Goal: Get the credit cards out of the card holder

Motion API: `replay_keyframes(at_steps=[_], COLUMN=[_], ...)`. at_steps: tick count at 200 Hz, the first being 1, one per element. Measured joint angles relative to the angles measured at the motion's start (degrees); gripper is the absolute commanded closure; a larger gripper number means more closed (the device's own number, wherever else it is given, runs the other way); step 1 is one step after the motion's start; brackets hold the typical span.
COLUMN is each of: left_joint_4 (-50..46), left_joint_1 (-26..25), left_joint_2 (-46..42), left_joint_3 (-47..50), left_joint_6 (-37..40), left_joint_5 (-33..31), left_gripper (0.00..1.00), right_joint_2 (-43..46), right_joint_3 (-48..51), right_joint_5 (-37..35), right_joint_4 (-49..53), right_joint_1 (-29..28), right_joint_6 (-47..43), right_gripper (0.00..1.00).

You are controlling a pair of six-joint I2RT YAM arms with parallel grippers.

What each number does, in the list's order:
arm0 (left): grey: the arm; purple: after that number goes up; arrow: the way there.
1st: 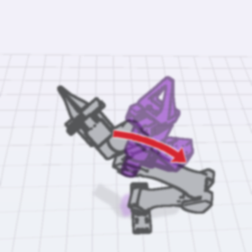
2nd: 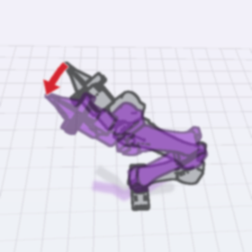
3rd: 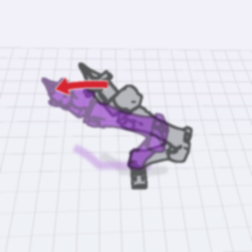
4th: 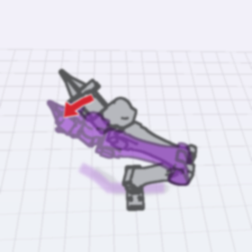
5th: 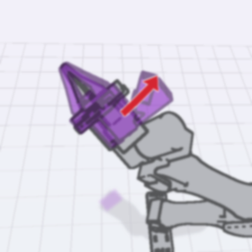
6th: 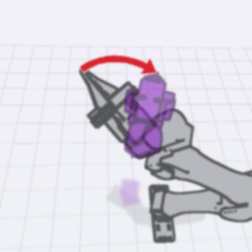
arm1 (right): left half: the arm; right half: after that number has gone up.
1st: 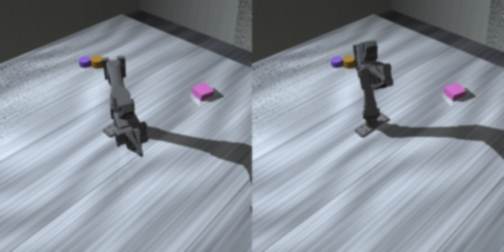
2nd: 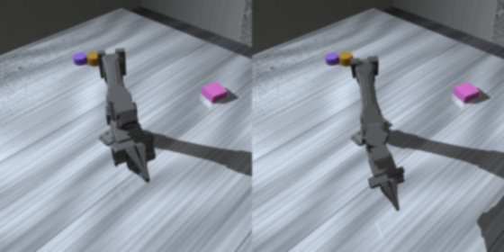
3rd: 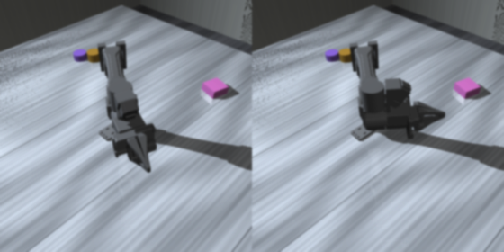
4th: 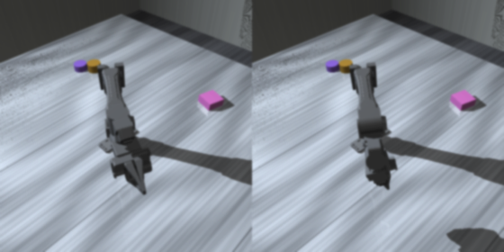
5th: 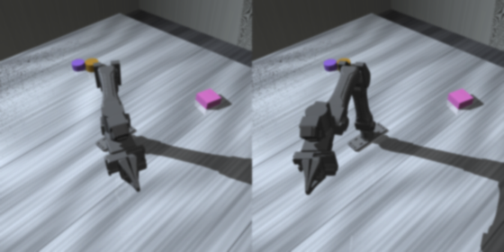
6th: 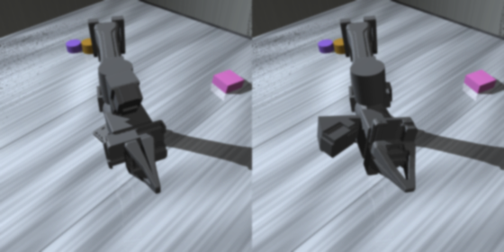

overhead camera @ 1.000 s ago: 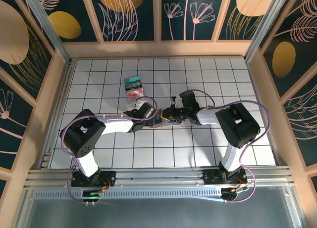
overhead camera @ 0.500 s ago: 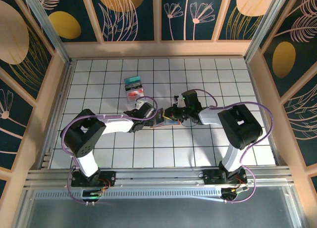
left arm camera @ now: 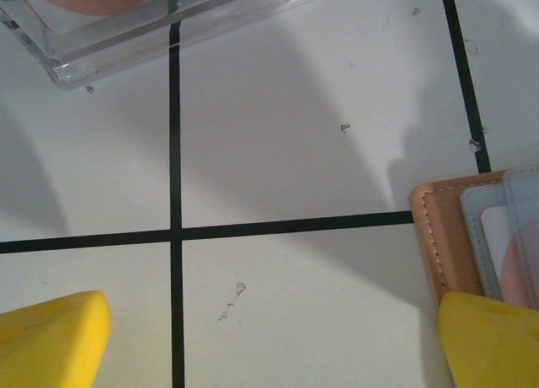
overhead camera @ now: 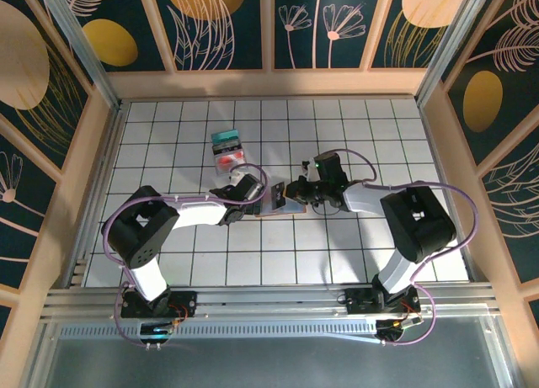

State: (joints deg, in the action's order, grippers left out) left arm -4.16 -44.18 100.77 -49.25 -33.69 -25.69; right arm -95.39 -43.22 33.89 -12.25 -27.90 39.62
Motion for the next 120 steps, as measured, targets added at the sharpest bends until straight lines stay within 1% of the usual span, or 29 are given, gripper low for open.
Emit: replay_keyframes(at_steps=[57,103,120], left_joint_4=[-3.6,-3.5,-2.9], left_joint_1=[0.0,0.1,0.6], left_joint_2=[-3.1,-7.6,-9.5], left_joint_3=[-0.4,-1.3,-1.3], left_joint_6=[0.0,-1.0,-1.9], left_joint_5=[1.2,1.5,2.9], left_gripper=[0.01,0.01,0.01], right_joint_2=[3.7,6.4,7.3], right_joint_3=[0.0,0.0,0.4], right_joint_5=[-2.8,-4.2,-4.3], right_joint_4=[3.1,3.6,3.1], right_joint_1=[1.2,2.1,2.3], right_joint_6=[-1.8,-2.2,-2.2], right_gripper=[1.0,1.0,1.0])
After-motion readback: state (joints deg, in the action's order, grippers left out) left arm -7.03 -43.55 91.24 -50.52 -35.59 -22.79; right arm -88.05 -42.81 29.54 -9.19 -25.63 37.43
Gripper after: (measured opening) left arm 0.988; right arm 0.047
